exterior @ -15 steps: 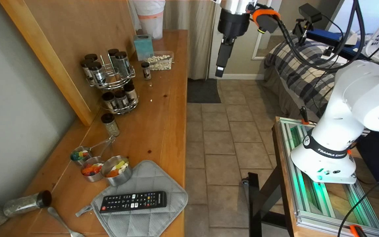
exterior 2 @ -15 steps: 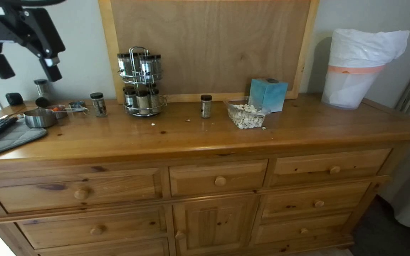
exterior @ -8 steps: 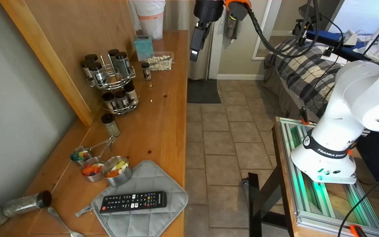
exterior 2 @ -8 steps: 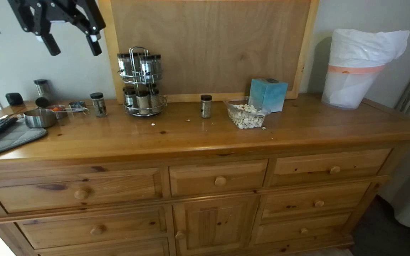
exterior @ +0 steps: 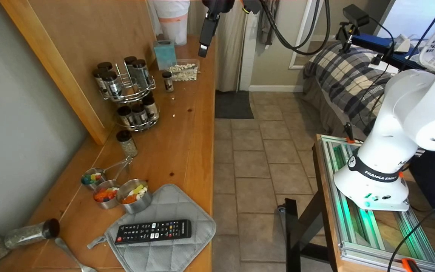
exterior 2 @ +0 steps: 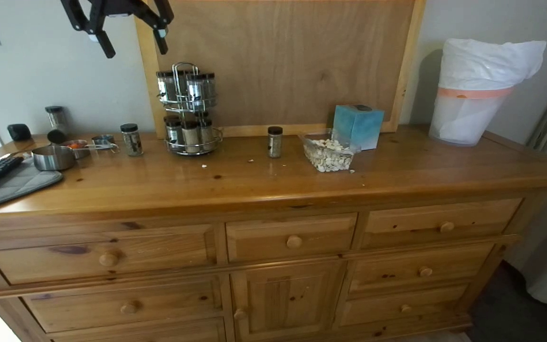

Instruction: Put one glass jar from the silver stand on the counter.

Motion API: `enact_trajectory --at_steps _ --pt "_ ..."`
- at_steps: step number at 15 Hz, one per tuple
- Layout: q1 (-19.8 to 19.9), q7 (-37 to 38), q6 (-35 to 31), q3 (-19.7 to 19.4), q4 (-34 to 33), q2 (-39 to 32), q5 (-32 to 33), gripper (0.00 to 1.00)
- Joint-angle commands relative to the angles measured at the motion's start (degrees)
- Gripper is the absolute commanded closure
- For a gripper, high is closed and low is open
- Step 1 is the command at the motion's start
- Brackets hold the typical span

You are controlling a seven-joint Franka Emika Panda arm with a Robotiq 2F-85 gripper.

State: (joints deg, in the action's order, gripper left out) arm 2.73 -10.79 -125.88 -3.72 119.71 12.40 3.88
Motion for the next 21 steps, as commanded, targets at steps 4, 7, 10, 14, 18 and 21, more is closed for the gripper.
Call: enact_trajectory --at_steps 4,7,10,14,18,21 --pt "-0.1 0.0 0.2 -0.1 -0.1 0.1 0.0 0.00" --pt "-0.1 0.0 0.2 -0.1 -0.1 0.1 0.0 0.00" --pt "-0.6 -2.6 0.0 -0.6 -0.1 0.0 -1.6 0.00" --pt "-1.3 -8.6 -5.2 -1.0 -2.4 -3.8 -2.4 0.00" --pt "-2.0 -18.1 -10.8 -1.6 -5.1 -9.2 -7.5 0.00" --pt "-1.2 -23.6 -12.4 -1.2 -9.0 -14.4 -13.0 0.00"
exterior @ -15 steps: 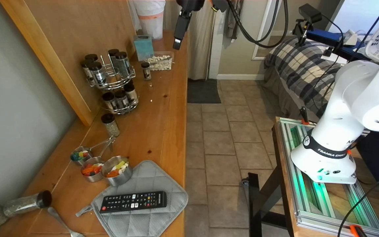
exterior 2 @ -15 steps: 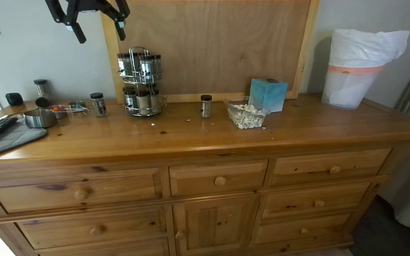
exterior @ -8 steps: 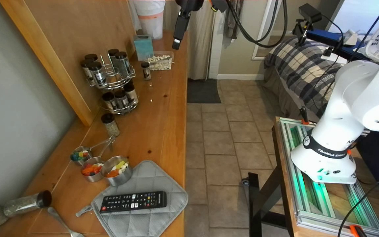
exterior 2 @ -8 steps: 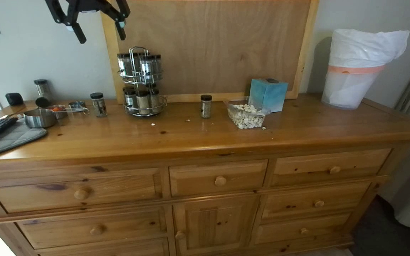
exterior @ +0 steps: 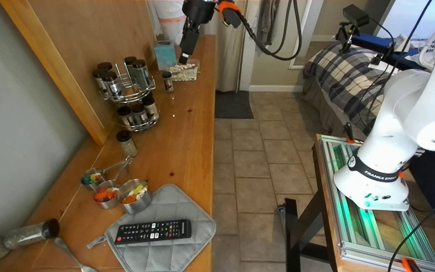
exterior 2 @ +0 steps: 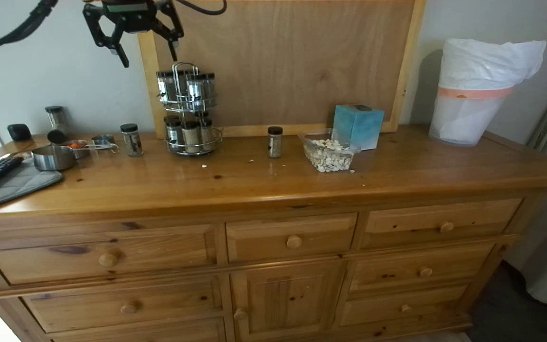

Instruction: Put one glass jar from the silver stand on the counter.

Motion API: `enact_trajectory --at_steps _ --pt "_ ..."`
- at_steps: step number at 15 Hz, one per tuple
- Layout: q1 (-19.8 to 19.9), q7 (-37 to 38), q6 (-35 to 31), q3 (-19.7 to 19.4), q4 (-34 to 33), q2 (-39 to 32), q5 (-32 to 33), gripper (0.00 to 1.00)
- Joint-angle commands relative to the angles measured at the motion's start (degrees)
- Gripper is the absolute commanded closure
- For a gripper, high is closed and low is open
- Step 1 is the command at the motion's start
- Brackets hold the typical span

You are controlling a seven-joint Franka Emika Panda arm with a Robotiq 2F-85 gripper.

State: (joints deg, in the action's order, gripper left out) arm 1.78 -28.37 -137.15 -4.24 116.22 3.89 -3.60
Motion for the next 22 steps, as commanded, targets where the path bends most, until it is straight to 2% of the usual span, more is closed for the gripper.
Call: enact_trajectory --at_steps 1,4,10,22 --pt "0.2 -7.1 -1.2 -0.4 -6.9 -7.3 -7.1 0.00" --pt "1.9 -8.8 -1.2 0.5 -10.9 -11.5 -11.3 0.00" --pt "4.7 -6.1 -1.3 2.2 -17.7 -18.7 -15.0 0.00" --pt "6.0 2.8 -6.7 4.9 -27.2 -28.7 -11.8 0.00"
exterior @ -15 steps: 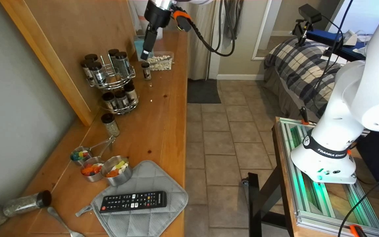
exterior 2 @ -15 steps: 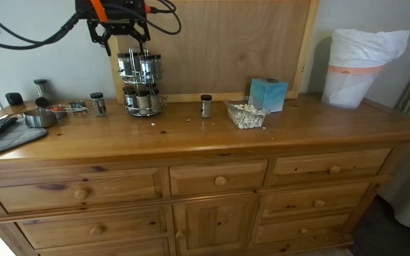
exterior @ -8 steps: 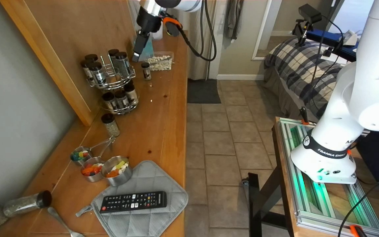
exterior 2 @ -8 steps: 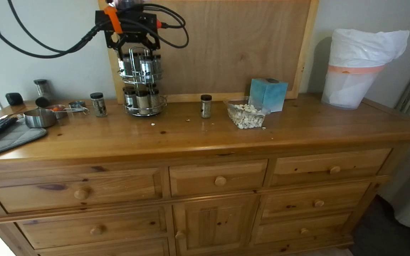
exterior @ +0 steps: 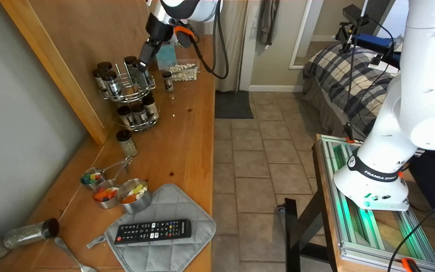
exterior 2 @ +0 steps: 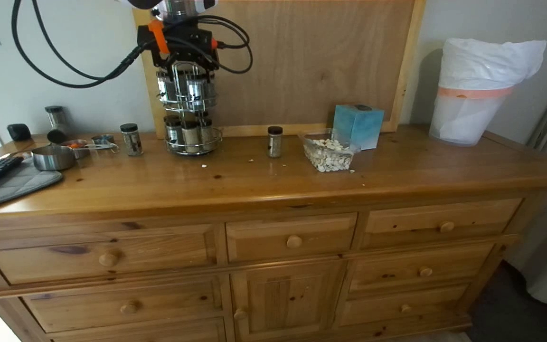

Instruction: Put one glass jar from the silver stand on the counter.

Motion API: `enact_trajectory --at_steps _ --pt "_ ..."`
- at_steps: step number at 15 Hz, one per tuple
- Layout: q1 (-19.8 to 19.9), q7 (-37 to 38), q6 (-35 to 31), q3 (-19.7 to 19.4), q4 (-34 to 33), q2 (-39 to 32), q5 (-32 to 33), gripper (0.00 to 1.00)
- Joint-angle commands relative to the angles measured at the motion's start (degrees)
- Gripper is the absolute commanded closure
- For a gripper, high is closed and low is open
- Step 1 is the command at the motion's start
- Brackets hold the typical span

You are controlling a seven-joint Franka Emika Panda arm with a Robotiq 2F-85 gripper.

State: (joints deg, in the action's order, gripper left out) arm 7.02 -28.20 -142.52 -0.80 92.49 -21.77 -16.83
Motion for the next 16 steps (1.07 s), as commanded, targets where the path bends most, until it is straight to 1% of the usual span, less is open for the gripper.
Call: enact_trajectory --at_steps 1,4,7,9,11,12,13,14,16 --pt "0.7 3.4 -1.2 1.6 -3.9 -3.5 1.8 0.00" --pt "0.4 6.2 0.3 1.7 -5.0 -4.1 2.7 0.00" --pt "0.0 9.0 1.5 1.0 -5.5 -4.0 5.0 0.00" --pt "-0.2 11.1 2.3 0.4 -5.7 -3.8 6.8 0.02" --pt "0.0 12.0 3.3 0.6 -6.0 -3.9 7.4 0.03" --pt "0.0 12.0 2.8 0.8 -6.0 -4.1 7.6 0.14" --pt "0.0 12.2 2.3 0.8 -6.1 -4.3 7.8 0.20" --pt "0.1 12.0 1.9 1.0 -6.2 -4.4 7.6 0.29" --pt "0.3 11.5 0.9 1.4 -6.2 -4.6 7.1 0.34"
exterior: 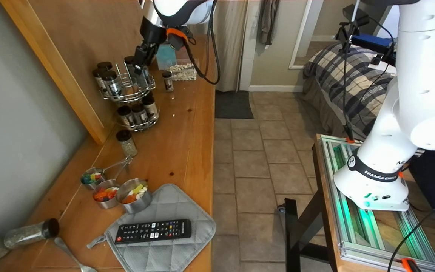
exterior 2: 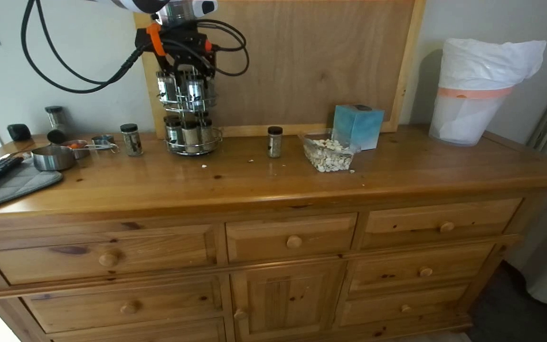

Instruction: Put one glass jar from the silver stand on the counter.

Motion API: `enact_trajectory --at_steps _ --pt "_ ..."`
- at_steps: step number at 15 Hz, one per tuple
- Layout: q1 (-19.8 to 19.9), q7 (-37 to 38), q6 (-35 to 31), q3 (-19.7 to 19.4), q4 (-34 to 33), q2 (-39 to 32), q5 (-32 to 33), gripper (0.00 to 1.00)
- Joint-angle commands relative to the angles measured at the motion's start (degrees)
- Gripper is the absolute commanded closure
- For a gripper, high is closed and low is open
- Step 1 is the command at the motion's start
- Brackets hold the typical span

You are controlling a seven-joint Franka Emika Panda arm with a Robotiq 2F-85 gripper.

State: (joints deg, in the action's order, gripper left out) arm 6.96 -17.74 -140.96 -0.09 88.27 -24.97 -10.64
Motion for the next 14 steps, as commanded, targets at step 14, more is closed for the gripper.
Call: enact_trajectory --at_steps 14 --pt "0.3 0.2 -2.0 0.6 -1.2 -1.0 2.3 0.60"
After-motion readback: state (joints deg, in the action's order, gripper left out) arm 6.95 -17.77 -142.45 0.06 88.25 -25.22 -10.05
